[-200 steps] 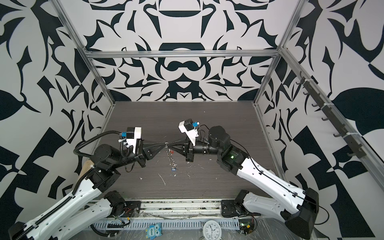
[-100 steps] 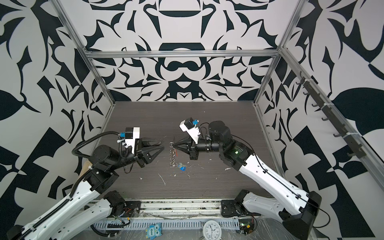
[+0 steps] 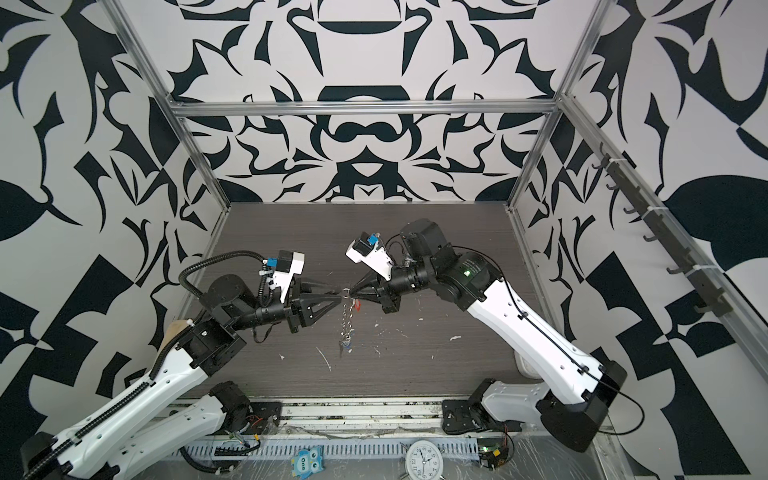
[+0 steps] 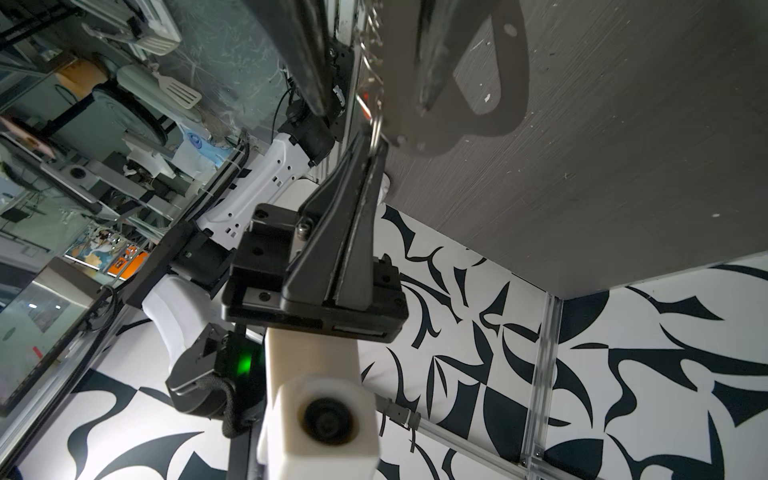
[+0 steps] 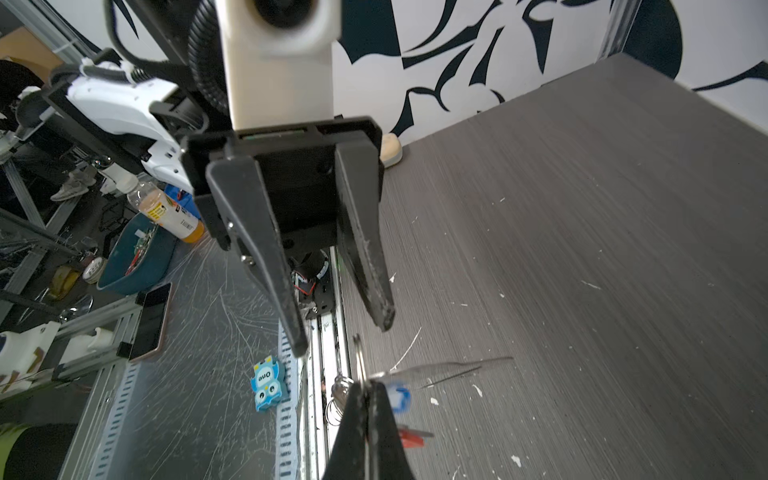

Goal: Remove the keys from the keyring

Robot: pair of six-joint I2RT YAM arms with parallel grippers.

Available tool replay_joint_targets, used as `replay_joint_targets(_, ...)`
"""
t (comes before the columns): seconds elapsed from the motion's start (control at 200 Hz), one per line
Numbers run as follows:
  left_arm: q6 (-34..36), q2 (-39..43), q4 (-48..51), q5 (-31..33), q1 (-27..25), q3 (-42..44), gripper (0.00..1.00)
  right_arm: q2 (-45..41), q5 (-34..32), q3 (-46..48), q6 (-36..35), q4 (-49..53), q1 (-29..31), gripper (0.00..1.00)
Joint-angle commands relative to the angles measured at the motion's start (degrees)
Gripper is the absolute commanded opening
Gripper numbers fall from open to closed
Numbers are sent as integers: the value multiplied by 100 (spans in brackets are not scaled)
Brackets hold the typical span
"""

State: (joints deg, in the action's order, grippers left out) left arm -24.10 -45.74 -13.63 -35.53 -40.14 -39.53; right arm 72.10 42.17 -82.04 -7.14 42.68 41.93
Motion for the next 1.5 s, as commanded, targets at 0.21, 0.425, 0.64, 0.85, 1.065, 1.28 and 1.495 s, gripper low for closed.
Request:
replay_joint_targets(0.21,28,-187,129,-195,16,-323,25,50,89,-450,-405,497,-17,0)
replay_joint_targets(0.425,2,-343,190,-253,19,-423,24,87,85,-495,-386,485,-15,0)
replay_joint_targets(0.64,-75,-430,80,-334,16,-439,18,155,71,-540,-379,487,-5,0)
replay_joint_targets(0.85,-122,-519,17,-455,16,-460,16,208,-10,-515,-304,366,12,0)
replay_joint_targets(1.065,-130,-517,-16,-468,15,-442,9,234,-33,-506,-218,199,18,0)
replay_joint_targets(1.28,-147,-540,-54,-473,15,-420,12,244,-76,-480,-95,-3,18,0)
replay_joint_targets(1.495,-165,-542,-96,-461,15,-403,3,231,-75,-414,-44,-118,25,0)
